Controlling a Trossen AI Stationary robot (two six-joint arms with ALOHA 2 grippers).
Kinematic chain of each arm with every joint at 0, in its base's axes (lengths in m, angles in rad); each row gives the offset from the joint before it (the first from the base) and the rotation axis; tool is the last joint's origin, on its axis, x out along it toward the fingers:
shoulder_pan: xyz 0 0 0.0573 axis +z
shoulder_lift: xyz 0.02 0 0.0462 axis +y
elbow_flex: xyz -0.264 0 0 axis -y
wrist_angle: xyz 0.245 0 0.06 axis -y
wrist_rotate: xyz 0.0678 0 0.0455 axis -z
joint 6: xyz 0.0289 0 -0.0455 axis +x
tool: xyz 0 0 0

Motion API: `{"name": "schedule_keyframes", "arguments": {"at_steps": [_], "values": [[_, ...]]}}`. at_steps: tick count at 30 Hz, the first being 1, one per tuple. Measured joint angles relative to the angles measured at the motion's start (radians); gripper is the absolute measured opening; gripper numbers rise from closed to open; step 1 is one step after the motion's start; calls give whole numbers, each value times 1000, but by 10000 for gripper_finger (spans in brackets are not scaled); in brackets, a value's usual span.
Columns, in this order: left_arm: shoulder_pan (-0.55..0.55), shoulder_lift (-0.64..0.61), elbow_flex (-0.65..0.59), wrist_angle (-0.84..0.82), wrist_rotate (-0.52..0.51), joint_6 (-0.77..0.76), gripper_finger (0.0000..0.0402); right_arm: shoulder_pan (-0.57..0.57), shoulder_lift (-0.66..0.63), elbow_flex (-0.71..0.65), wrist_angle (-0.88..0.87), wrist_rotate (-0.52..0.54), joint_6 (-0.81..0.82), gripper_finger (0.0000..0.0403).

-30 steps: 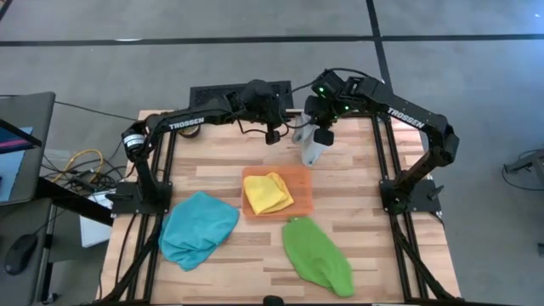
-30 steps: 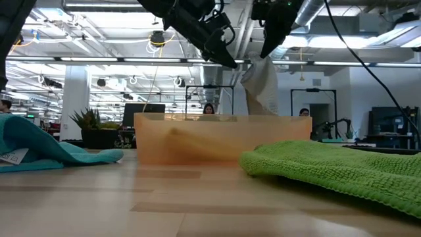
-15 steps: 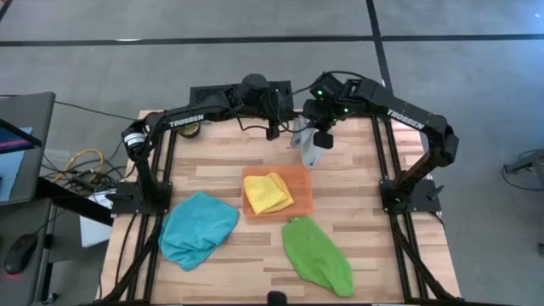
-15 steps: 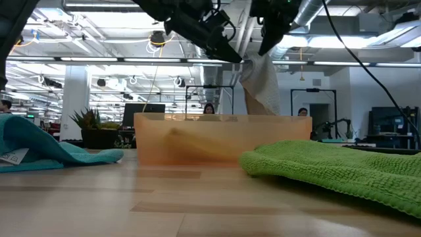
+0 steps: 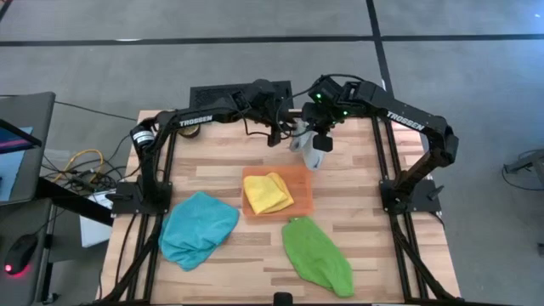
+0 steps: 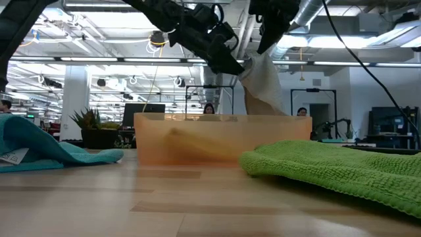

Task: Sort microfiber towel by color & place in baskets
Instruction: Fold the gray towel

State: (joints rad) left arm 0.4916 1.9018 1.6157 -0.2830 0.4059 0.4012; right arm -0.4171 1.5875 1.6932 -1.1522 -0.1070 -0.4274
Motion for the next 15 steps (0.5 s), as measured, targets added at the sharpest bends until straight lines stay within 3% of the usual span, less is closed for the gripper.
{"name": "schedule_keyframes", "arguments": {"at_steps": [6,12,15], "values": [[1,-1,0,-14,25,21,92,0,0,0,-1,0,0,8],[8,-1,0,-27,26,2,13,0,0,0,-4,1,1,8],[10,-1,0,-30,19,1,5,0,0,0,-4,3,1,8]]}}
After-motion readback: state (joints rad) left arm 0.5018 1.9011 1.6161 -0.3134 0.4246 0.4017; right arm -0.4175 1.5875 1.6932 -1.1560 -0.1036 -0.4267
